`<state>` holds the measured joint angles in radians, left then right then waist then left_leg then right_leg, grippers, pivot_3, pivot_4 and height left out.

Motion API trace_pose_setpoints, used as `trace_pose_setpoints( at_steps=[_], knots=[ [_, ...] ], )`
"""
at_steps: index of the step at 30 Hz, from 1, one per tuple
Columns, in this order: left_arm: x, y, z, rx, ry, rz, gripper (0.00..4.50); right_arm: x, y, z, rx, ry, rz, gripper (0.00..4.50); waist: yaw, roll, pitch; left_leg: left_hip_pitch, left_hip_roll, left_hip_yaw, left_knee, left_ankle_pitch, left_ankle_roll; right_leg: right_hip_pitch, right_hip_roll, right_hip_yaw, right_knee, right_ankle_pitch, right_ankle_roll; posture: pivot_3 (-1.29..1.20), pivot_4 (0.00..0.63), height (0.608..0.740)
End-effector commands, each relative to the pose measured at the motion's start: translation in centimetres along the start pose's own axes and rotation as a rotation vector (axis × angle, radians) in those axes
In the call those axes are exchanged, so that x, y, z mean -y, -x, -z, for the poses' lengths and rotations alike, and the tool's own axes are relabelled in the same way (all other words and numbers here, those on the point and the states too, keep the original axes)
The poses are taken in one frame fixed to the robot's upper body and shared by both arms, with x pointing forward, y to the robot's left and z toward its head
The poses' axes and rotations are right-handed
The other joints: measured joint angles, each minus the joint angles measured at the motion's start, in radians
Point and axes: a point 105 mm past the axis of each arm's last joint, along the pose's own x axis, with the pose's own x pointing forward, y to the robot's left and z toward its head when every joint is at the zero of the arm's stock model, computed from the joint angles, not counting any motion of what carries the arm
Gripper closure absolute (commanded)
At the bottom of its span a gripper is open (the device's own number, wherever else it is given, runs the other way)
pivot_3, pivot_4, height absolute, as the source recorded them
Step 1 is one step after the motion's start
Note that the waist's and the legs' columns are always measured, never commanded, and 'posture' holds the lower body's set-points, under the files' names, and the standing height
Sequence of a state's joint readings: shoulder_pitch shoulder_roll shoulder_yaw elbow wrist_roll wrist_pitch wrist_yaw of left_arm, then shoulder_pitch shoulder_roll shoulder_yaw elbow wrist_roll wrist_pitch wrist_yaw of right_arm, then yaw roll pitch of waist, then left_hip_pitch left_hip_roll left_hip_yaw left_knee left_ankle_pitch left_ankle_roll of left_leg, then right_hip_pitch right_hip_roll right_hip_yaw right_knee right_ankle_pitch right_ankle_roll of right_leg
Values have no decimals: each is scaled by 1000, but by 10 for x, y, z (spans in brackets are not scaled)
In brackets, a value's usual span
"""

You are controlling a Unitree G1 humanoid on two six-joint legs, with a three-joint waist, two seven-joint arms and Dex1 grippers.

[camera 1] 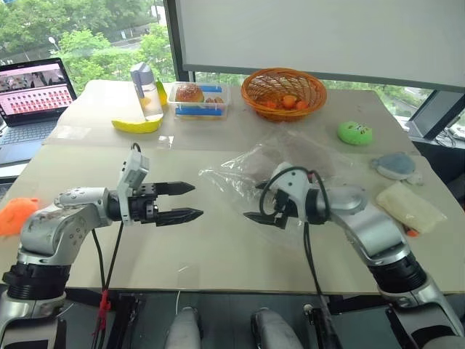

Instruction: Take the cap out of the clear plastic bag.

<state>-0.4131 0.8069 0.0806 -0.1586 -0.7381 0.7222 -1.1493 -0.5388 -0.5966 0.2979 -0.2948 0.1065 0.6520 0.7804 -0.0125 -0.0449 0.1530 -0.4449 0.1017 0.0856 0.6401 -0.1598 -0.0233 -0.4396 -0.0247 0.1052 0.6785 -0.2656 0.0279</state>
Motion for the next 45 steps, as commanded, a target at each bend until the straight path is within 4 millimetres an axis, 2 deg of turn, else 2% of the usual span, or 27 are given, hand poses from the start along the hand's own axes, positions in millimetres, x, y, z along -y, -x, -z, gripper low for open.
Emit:
trace_pose_setpoints(
  at_steps=[1,5,12,18,25,30,37,41,45],
  knots=[
    [1,0,-9,10,-44,7,0,7,5,-2,-19,62,88,102,-1,0,0,0,0,0,0,0,0,0,0,0,0,0,0,0,150,720],
    [0,-1,-9,12,-41,4,0,1,3,2,-46,74,90,102,-3,0,0,0,0,0,0,0,0,0,0,0,0,0,0,0,150,720],
    [-1,1,-8,9,-36,-7,0,-12,5,-4,-21,31,42,102,-2,0,0,0,0,-1,0,0,0,0,0,0,0,0,0,0,150,720],
    [-2,1,-8,4,-34,-9,0,-26,8,-2,-37,0,1,102,-2,0,0,0,0,-1,0,0,0,1,0,0,0,0,0,0,150,720],
    [-8,0,-9,-14,-38,-30,0,-30,6,4,-71,-3,1,102,-2,0,0,0,0,-1,0,0,0,1,0,0,0,0,0,0,150,720],
    [-11,0,-9,-26,-46,-36,0,-24,6,7,-98,13,39,102,-2,0,0,0,0,-1,0,0,0,0,0,0,0,0,0,0,150,720],
    [-11,-2,-11,-20,-56,-32,0,8,12,20,-185,134,224,102,-2,0,0,0,0,-1,0,0,0,0,0,0,0,0,0,0,150,720],
    [-12,-2,-11,-18,-57,-38,0,19,11,15,-157,184,284,102,-3,0,0,0,0,-1,0,0,0,0,0,0,0,0,0,0,150,720],
    [-13,-4,-16,6,-59,-51,0,19,5,3,-83,196,294,102,-3,0,0,0,0,-1,0,0,0,0,0,0,0,0,0,0,150,720]
  ],
)
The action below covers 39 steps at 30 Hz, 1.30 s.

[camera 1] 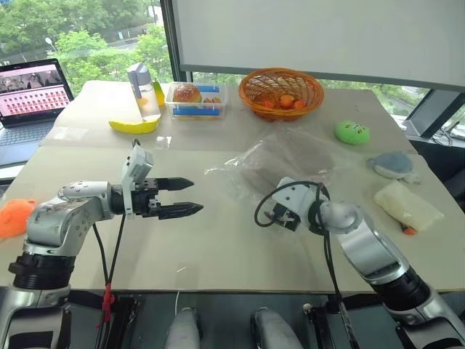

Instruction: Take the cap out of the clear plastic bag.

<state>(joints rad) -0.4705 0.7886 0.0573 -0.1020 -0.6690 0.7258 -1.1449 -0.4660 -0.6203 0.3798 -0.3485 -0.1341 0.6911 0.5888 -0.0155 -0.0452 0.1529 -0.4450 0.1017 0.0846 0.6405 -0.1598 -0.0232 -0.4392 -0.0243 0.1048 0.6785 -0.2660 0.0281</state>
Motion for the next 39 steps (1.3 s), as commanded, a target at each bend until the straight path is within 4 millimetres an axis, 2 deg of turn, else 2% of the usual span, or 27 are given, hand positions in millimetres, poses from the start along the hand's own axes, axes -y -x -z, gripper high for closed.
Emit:
trace_pose_setpoints(
  at_steps=[1,4,5,14,16,18,22,26,28,32,39],
  knots=[
    [0,-1,-16,36,-53,-9,0,14,2,-26,117,42,69,340,0,0,0,0,0,0,0,0,0,0,0,0,0,0,0,0,150,720],
    [-1,-1,-16,31,-57,-13,0,13,0,-27,133,32,63,1095,0,0,0,0,0,0,0,0,0,0,0,0,0,0,0,0,150,720],
    [-1,-1,-16,30,-57,-14,0,12,-1,-27,136,27,60,1544,0,0,0,0,0,0,0,0,0,0,0,0,0,0,0,0,150,720],
    [-2,-2,-17,31,-58,-16,0,12,-2,-28,153,6,44,4478,1,0,0,0,0,0,0,0,0,0,0,0,0,0,0,0,150,720],
    [-2,-2,-17,32,-58,-17,0,12,-1,-31,174,-23,33,4478,1,0,0,0,0,0,0,0,0,0,0,0,0,0,0,0,150,720],
    [-3,-2,-16,31,-57,-18,0,13,6,-45,264,-170,-5,4478,0,0,0,0,0,0,0,0,0,0,0,0,0,0,0,0,150,720],
    [-3,-4,-15,30,-53,-14,0,7,18,-51,279,-212,-93,3391,1,0,0,0,0,0,0,0,0,0,0,0,0,0,0,0,150,720],
    [-3,-6,-15,27,-51,-6,0,-6,19,-49,238,-192,-157,2005,1,0,0,0,0,0,0,0,0,1,0,0,0,0,0,0,150,720],
    [-4,-7,-14,24,-50,-3,0,-14,19,-43,199,-166,-186,1289,1,0,0,0,0,-1,0,0,0,1,0,-1,0,0,0,0,150,720],
    [-5,-10,-13,22,-51,-2,0,-14,15,-30,125,-54,-145,72,1,0,0,0,0,0,0,0,0,0,0,-1,0,0,0,0,150,720],
    [-3,-11,-11,20,-48,5,0,-16,15,-26,121,-58,-142,72,0,0,0,0,0,-1,0,0,0,0,0,-1,0,0,0,0,150,720]
  ],
)
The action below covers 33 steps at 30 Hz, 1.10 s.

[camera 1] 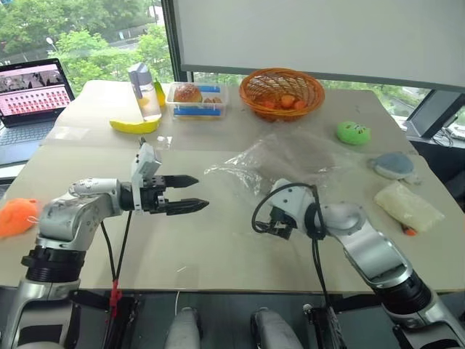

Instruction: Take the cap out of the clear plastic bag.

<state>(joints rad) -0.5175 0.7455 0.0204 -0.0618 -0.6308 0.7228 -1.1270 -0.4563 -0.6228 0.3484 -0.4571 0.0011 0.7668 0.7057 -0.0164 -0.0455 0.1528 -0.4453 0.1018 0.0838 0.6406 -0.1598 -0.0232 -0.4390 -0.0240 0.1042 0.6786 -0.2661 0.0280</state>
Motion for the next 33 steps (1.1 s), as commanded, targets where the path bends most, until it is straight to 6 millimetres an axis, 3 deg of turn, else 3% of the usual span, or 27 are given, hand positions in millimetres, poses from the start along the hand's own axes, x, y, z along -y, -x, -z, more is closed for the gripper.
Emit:
trace_pose_setpoints(
  at_steps=[1,6,12,21,24,33],
  knots=[
    [4,1,-10,22,-50,12,0,4,3,-7,45,15,30,72,1,0,0,0,0,0,0,0,0,0,0,0,0,0,0,0,150,720],
    [9,9,-12,17,-43,33,0,-1,18,-43,239,-165,-66,72,-1,0,0,0,0,0,0,0,0,0,0,0,0,0,0,0,150,720],
    [11,15,-14,6,-48,36,0,9,28,-49,258,-195,-59,72,2,0,0,0,0,-1,0,0,0,0,0,-1,0,0,0,0,150,720],
    [7,-4,-21,34,-67,3,0,35,29,-47,252,-182,68,72,3,0,0,0,0,-1,0,0,0,0,0,-1,0,0,0,0,150,720],
    [15,-8,-14,-22,-78,27,691,38,27,-45,248,-176,88,0,1,0,0,-1,0,-2,0,0,0,0,0,-1,0,0,0,0,150,720],
    [-1,-32,-2,-50,-108,-70,3898,39,25,-47,260,-177,114,0,4,0,0,0,0,-2,0,0,0,1,0,-1,0,0,0,0,150,720]
  ],
)
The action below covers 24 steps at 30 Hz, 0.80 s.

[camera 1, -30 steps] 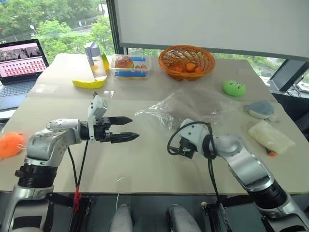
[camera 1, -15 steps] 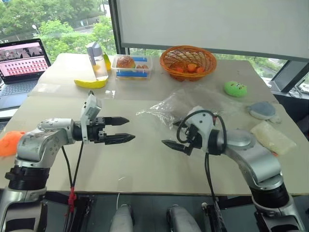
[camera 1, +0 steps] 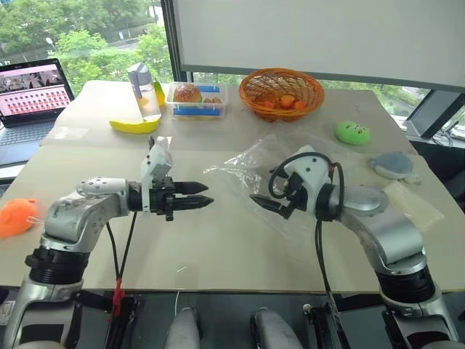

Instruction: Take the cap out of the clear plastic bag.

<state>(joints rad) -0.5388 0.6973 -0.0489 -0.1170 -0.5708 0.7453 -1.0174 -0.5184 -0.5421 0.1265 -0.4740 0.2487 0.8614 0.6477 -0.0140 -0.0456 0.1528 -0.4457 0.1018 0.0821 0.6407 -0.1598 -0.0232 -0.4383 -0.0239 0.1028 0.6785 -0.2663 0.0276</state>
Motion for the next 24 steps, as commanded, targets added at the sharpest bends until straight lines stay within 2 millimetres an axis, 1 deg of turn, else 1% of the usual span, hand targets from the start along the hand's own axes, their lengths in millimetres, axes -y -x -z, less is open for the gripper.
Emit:
trace_pose_setpoints(
  at_steps=[1,2,6,9,12,15,24],
  knots=[
    [-6,-14,-6,4,-74,-51,4206,3,2,-13,54,40,34,0,1,0,0,0,0,0,0,0,0,0,0,0,0,0,0,0,150,720],
    [-9,-17,-6,6,-76,-72,4391,3,2,-13,55,39,35,0,1,0,0,0,0,0,0,0,0,0,0,0,0,0,0,0,150,720],
    [-21,-34,-7,38,-50,-137,4391,2,1,-14,56,39,40,0,1,0,0,0,0,0,0,0,0,0,0,0,0,0,0,0,150,720],
    [-36,-44,3,-9,-94,-222,4391,4,2,-15,54,47,56,0,1,0,0,0,0,0,0,0,0,0,0,0,0,0,0,0,150,720],
    [-42,-53,5,9,-93,-251,4391,4,3,-14,47,50,60,0,-1,0,0,0,0,-1,0,0,0,0,0,0,0,0,0,0,150,720],
    [-40,-62,12,-1,-91,-227,4391,4,5,-13,39,49,64,0,1,0,0,-1,0,-1,0,0,0,0,0,0,0,0,0,0,150,720],
    [-30,-79,28,4,-53,-182,4391,4,9,-13,27,50,72,0,1,0,0,-1,0,-1,0,0,0,0,0,0,0,0,0,0,150,720]
  ],
)
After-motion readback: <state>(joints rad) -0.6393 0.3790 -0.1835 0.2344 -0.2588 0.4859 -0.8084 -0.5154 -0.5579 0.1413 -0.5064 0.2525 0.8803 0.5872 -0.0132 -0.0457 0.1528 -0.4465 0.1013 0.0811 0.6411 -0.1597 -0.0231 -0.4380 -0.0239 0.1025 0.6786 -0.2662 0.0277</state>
